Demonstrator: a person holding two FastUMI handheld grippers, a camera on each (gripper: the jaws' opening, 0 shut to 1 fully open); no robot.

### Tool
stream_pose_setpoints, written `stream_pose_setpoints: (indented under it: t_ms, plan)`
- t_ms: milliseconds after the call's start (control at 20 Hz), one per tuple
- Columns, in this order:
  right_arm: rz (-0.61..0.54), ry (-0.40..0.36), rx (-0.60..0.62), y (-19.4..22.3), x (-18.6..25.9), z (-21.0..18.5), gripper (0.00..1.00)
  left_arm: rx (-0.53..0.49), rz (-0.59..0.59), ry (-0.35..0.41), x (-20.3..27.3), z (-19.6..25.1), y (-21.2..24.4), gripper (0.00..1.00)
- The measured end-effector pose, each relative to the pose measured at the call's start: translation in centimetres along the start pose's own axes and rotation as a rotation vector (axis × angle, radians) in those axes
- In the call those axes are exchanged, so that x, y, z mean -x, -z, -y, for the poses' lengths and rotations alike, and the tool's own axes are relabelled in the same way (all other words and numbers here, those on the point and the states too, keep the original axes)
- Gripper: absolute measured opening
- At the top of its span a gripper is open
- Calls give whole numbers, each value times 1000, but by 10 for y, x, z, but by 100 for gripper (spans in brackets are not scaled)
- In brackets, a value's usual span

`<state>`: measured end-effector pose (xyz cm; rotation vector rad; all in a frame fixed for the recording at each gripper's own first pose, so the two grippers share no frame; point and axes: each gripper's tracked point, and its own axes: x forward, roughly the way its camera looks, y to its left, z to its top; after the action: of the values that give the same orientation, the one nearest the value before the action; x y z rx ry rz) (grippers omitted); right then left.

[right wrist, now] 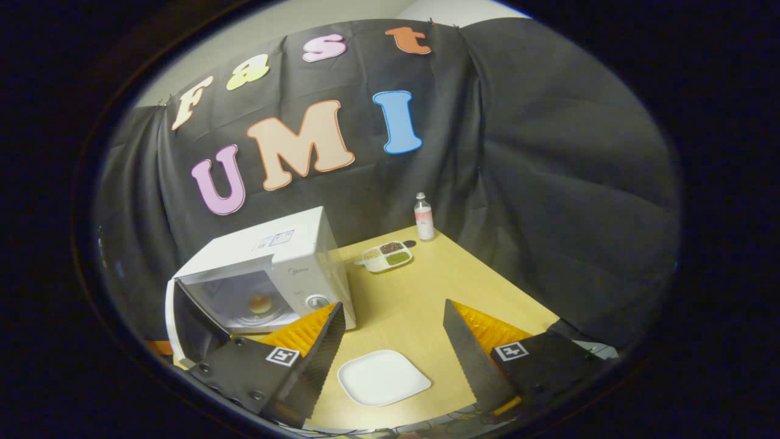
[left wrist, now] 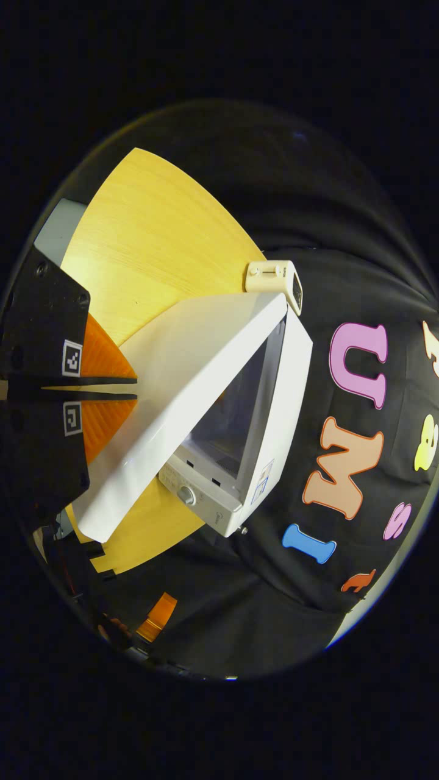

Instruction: Open the microwave oven with the left hand, put the food in, and close the microwave oven.

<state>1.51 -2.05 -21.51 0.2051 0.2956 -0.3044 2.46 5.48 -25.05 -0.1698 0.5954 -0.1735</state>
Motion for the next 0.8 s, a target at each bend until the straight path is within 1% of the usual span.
stream_pose_setpoints:
  t_ms: [500,550,600,650,700,750,800]
  plan:
    - [-14,11,-20,11,3,12,92,-64,23,118,-56,63,-26,1]
    - [-16,13,-18,11,3,14,100,-72,24,123,-60,67,-28,1]
    - [-18,9,-18,12,4,14,92,-78,25,129,-65,72,-29,1]
    - [-21,7,-19,14,3,14,92,-87,27,135,-69,77,-32,1]
    - [-24,5,-22,14,3,14,92,-96,30,139,-74,81,-34,3]
    - [-25,4,-23,15,3,14,92,-103,33,143,-77,84,-37,1]
    - [-23,5,-23,13,2,15,92,-107,37,146,-80,88,-39,1]
